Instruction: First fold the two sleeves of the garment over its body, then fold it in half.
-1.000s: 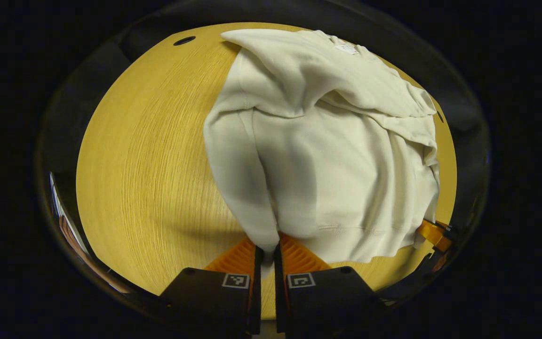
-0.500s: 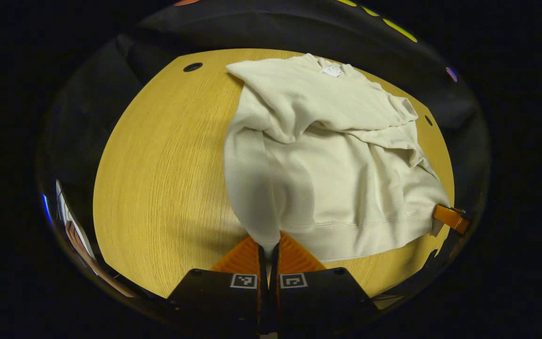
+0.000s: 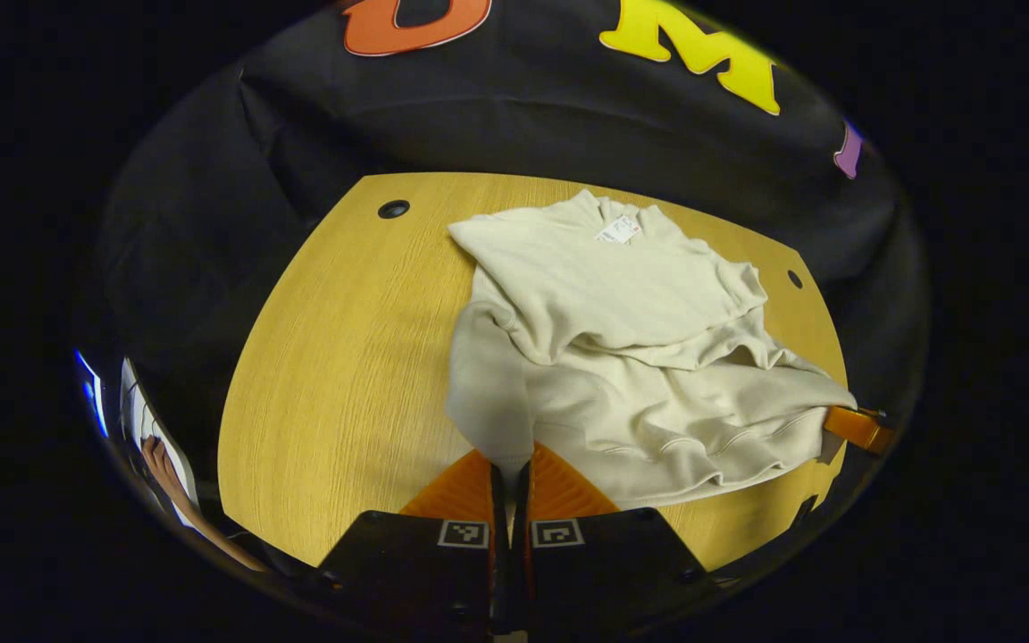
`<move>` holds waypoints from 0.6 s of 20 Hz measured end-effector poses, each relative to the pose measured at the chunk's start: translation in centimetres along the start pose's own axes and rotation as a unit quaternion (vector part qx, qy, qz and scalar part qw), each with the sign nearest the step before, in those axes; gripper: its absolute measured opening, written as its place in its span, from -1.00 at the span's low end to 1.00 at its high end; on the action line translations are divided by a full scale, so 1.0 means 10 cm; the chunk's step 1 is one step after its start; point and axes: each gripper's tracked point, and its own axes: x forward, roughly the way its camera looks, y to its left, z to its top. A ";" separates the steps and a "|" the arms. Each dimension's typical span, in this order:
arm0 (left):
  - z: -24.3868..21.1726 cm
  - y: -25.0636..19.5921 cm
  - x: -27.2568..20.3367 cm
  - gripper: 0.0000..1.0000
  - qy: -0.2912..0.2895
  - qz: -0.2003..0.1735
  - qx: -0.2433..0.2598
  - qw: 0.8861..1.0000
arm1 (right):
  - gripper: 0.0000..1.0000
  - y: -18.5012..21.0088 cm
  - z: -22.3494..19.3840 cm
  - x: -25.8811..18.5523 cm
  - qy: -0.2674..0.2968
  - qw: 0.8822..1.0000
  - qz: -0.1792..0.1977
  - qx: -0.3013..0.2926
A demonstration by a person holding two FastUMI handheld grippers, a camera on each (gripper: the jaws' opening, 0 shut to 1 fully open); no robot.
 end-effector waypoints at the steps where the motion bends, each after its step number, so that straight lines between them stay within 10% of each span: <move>1: 0.31 0.02 -0.13 -0.93 -0.006 -0.002 -0.001 1.000 | -0.99 0.01 0.07 -0.01 -0.007 1.000 0.001 0.000; 12: 1.46 -0.29 0.17 -0.93 -0.018 -0.009 -0.002 1.000 | -0.99 0.09 1.30 0.15 -0.053 0.999 -0.001 0.009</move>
